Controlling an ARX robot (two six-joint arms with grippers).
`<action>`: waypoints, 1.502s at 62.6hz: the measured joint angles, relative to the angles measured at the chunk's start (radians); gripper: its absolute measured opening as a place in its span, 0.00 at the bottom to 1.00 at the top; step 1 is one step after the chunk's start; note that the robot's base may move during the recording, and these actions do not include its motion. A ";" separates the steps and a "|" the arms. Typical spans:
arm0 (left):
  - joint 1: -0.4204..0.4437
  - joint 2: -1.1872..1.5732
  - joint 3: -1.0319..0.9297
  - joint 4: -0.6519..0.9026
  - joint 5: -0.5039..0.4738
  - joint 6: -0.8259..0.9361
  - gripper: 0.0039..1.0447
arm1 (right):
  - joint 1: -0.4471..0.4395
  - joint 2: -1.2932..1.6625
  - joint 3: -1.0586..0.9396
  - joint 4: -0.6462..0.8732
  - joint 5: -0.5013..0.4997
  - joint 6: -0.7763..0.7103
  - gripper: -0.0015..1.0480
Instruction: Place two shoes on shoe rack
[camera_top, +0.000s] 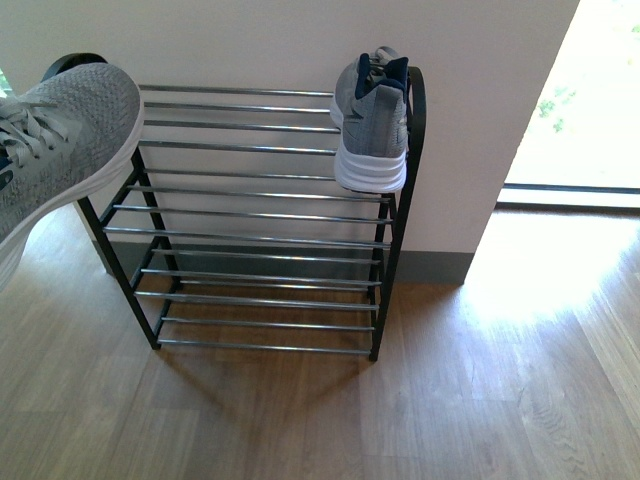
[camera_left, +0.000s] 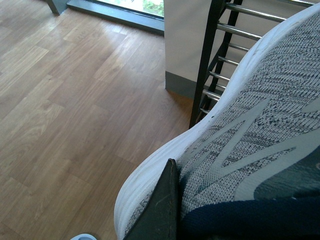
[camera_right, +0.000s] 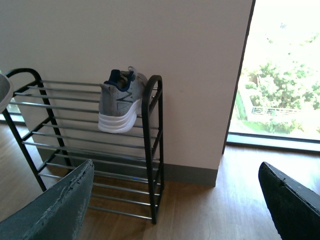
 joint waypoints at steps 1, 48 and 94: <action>0.000 0.000 0.000 0.000 -0.001 0.000 0.01 | 0.000 0.000 0.000 0.000 0.000 0.000 0.91; -0.175 0.177 0.296 -0.062 -0.065 -0.166 0.01 | 0.000 0.000 0.000 0.000 -0.002 0.000 0.91; -0.383 0.743 1.333 -0.838 -0.008 -0.614 0.01 | 0.000 0.000 0.000 0.000 -0.002 0.000 0.91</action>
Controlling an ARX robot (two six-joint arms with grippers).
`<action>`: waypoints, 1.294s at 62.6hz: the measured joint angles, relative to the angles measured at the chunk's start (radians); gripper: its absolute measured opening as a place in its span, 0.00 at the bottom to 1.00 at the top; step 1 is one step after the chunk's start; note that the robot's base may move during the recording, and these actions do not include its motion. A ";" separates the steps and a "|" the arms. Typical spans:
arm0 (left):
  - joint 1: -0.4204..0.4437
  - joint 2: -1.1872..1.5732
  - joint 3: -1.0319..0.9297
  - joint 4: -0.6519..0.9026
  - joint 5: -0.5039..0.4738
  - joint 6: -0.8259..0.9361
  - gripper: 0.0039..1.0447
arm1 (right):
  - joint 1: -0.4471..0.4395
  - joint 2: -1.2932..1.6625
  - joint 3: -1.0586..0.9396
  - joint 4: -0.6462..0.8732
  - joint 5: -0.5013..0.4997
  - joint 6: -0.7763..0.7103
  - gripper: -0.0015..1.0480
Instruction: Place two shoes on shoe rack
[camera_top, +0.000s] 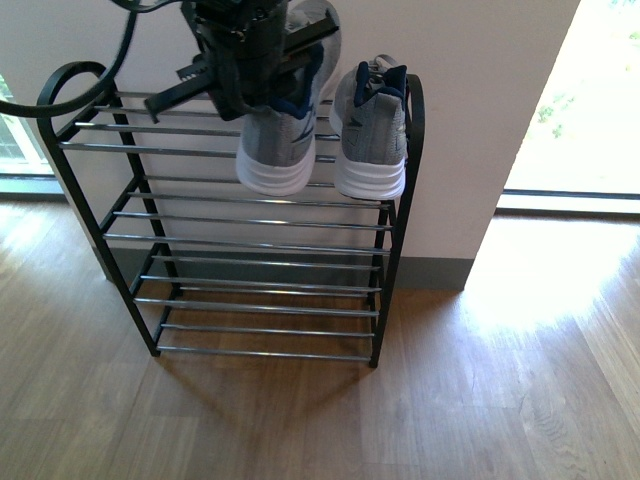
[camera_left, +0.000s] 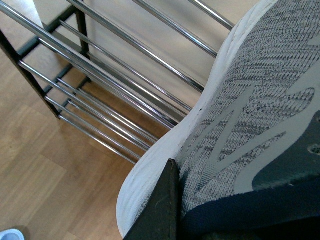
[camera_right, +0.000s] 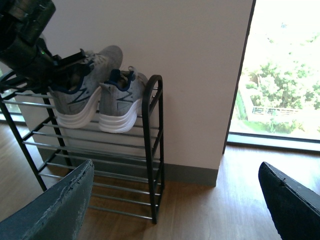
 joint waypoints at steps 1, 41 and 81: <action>-0.001 0.007 0.013 -0.008 0.002 -0.001 0.01 | 0.000 0.000 0.000 0.000 0.000 0.000 0.91; 0.003 0.219 0.391 -0.195 0.048 -0.026 0.01 | 0.000 0.000 0.000 0.000 0.000 0.000 0.91; 0.011 0.219 0.342 -0.178 0.046 0.076 0.01 | 0.000 0.000 0.000 0.000 0.000 0.000 0.91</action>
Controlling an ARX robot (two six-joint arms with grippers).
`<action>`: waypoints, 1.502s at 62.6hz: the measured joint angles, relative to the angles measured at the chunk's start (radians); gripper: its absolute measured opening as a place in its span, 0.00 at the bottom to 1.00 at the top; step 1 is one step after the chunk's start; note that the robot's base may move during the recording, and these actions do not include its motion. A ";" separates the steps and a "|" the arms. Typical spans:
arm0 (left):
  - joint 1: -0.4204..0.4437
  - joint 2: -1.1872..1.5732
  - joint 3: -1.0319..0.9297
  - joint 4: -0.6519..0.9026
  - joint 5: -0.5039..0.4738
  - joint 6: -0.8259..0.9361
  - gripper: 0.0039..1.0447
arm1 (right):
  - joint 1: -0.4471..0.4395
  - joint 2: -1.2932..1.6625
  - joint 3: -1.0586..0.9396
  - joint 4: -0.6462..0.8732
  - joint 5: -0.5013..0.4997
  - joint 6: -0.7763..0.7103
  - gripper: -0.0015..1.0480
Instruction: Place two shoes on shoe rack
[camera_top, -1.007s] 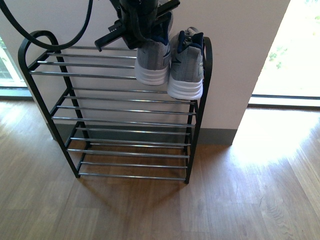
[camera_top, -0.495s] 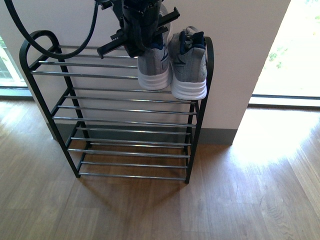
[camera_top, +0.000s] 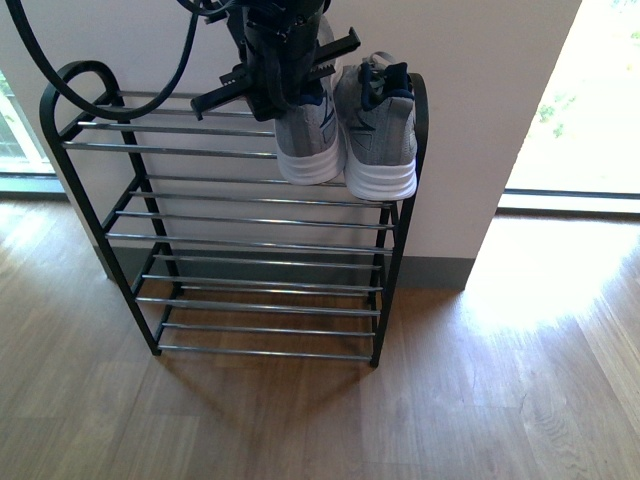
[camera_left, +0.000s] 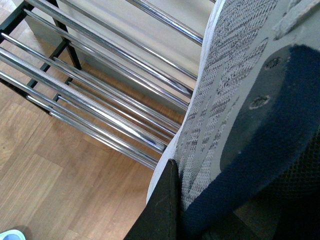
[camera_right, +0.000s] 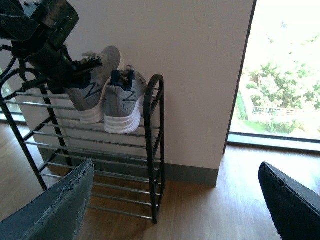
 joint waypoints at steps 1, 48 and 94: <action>0.001 0.000 0.000 0.000 0.000 0.006 0.01 | 0.000 0.000 0.000 0.000 0.000 0.000 0.91; 0.049 0.058 0.084 -0.018 0.047 0.197 0.01 | 0.000 0.000 0.000 0.000 0.000 0.000 0.91; 0.085 -0.072 -0.126 0.229 -0.018 0.329 0.91 | 0.000 0.000 0.000 0.000 0.000 0.000 0.91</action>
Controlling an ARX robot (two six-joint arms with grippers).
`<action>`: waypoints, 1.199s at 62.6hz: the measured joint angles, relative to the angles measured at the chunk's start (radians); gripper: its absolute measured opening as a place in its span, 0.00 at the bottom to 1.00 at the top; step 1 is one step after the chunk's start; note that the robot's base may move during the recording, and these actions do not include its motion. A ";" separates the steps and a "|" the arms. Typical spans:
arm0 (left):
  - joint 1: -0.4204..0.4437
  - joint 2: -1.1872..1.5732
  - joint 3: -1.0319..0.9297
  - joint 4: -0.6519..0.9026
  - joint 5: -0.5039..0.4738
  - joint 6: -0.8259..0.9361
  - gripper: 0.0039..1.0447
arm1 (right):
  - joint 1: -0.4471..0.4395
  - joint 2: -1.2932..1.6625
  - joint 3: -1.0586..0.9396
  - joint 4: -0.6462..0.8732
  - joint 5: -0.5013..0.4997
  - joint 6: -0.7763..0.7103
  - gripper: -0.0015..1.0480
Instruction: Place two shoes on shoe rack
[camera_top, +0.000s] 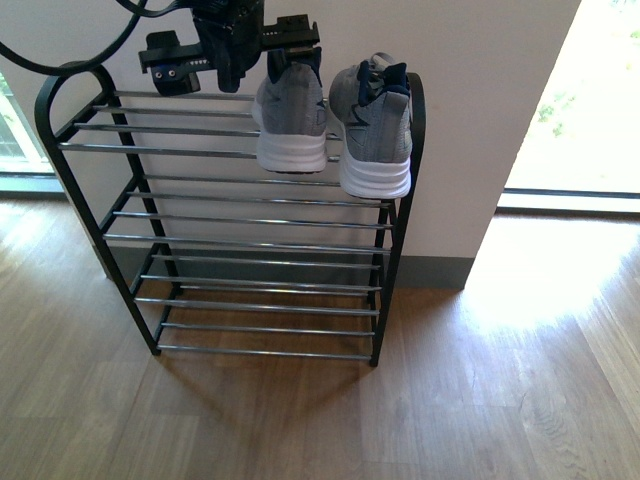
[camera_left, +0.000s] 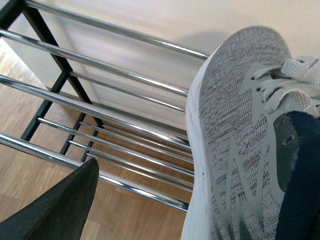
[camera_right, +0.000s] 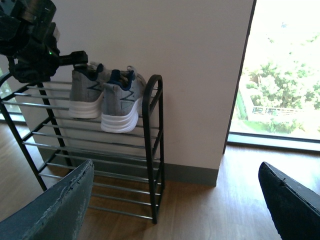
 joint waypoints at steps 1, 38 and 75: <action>0.000 -0.012 -0.014 0.008 0.001 0.000 0.91 | 0.000 0.000 0.000 0.000 0.000 0.000 0.91; -0.006 -0.102 -0.172 0.022 0.021 -0.054 0.91 | 0.000 0.000 0.000 0.000 0.000 0.000 0.91; -0.005 -0.093 -0.143 0.031 -0.001 -0.060 0.91 | 0.000 0.000 0.000 0.000 0.000 0.000 0.91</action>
